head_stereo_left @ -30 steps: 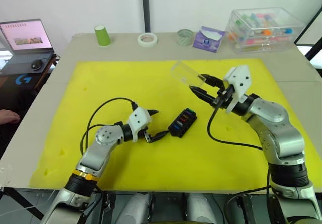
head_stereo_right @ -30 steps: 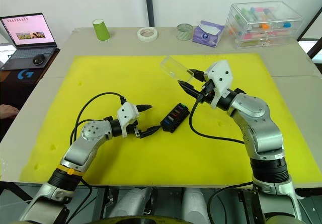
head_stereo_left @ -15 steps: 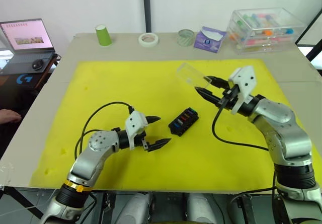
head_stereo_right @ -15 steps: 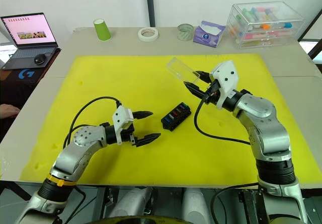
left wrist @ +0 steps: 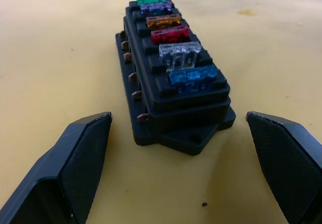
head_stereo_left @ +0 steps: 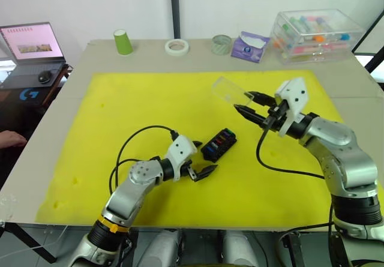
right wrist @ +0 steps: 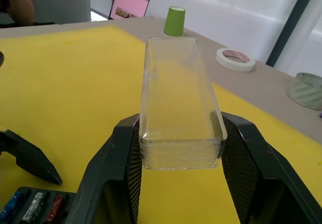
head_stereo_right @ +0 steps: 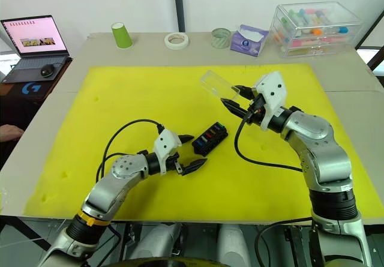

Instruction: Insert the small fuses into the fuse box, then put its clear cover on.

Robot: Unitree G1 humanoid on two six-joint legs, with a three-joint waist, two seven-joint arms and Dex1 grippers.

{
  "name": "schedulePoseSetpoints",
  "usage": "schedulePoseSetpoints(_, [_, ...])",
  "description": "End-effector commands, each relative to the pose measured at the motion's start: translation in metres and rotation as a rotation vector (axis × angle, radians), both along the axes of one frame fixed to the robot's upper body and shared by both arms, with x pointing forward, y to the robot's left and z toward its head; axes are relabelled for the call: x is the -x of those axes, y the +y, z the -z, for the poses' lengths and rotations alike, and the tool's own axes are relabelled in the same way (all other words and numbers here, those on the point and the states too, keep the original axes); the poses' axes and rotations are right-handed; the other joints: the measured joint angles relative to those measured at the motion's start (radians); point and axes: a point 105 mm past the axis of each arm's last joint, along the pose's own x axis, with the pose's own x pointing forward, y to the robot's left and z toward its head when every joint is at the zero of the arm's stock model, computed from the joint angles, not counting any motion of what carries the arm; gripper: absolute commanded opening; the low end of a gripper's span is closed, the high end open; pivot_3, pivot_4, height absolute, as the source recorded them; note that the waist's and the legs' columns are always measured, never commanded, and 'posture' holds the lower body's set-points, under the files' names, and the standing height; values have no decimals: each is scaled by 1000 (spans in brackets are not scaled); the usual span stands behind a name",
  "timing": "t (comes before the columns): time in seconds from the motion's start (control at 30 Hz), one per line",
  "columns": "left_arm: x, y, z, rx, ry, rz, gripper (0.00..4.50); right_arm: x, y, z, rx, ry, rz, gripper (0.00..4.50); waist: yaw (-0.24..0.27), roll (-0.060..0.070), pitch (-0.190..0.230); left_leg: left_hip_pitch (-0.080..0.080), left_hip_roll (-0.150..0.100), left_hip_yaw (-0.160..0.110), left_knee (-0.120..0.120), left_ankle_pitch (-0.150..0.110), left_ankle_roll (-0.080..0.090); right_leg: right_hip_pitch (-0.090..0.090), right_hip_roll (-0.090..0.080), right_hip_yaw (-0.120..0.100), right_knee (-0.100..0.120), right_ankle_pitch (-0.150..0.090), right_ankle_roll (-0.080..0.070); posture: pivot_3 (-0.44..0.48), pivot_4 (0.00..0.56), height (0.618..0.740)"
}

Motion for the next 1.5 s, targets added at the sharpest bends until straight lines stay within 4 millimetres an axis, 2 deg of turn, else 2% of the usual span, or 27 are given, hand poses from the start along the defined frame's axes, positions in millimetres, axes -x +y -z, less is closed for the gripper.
schedulePoseSetpoints(0.03, [-3,-9,4,-31,16,-20,4500,7,1,-22,-4,-81,-14,1859,2,0,0,0,0,0,0,0,0,0,0,0,0,0,0,0,150,740])
schedulePoseSetpoints(0.2, [-4,-14,9,-75,45,-35,4500,8,2,-21,-2,-69,-23,1859,2,0,0,0,0,0,1,0,0,0,0,0,0,0,0,0,150,740])
schedulePoseSetpoints(0.37, [-6,-9,11,-89,60,-97,4500,7,2,-23,-2,-72,-22,1859,2,0,0,0,0,0,1,0,0,1,0,0,0,0,0,0,150,740])
schedulePoseSetpoints(0.47, [-7,-6,11,-86,53,-131,3922,7,2,-22,-1,-69,-26,1859,1,0,0,0,0,0,1,0,0,1,0,0,0,0,0,0,150,740])
schedulePoseSetpoints(0.57, [-7,-5,11,-87,52,-137,2911,8,4,-21,-3,-65,-33,1859,0,0,0,0,0,0,1,0,0,0,0,0,0,0,0,0,150,740])
schedulePoseSetpoints(0.6, [-7,-5,11,-87,51,-138,2748,7,4,-21,-3,-65,-33,1859,0,0,0,0,0,0,1,0,0,0,0,0,0,0,0,0,150,740])
schedulePoseSetpoints(0.9, [-12,4,1,-53,-6,-97,2750,6,4,-21,-6,-60,-41,1859,-2,0,0,0,0,0,0,0,0,0,0,0,0,0,0,0,150,740])
schedulePoseSetpoints(0.97, [-13,13,-5,-60,-52,-7,2750,4,1,-23,4,-64,-37,1859,-4,0,0,0,0,0,0,0,0,0,0,0,0,0,0,0,150,740])
schedulePoseSetpoints(1.07, [-3,23,-19,-59,-76,282,2750,7,-4,-24,48,-40,-88,1859,-4,0,0,0,1,0,-1,0,0,-1,0,0,0,0,0,0,150,740])
schedulePoseSetpoints(1.17, [-4,33,-19,-111,-66,468,2750,16,-4,-22,94,16,-181,1859,-1,0,0,0,0,1,-1,0,0,-1,0,0,-1,0,0,0,150,740])
schedulePoseSetpoints(1.27, [-11,38,-15,-167,-83,532,2750,20,-5,-22,110,42,-222,1859,-2,0,0,-1,0,0,0,0,0,0,0,-1,-2,0,0,0,150,740])
schedulePoseSetpoints(1.43, [-33,35,-15,-196,-143,568,2750,24,-4,-18,152,66,-273,1859,-3,-1,1,-1,0,-1,1,0,0,0,-1,-2,-1,0,0,0,150,740])
schedulePoseSetpoints(1.5, [-34,35,-15,-176,-130,561,3477,24,-3,-20,146,61,-271,1859,-4,-1,1,-1,0,-1,1,0,0,0,-2,-2,-1,0,0,0,150,740])
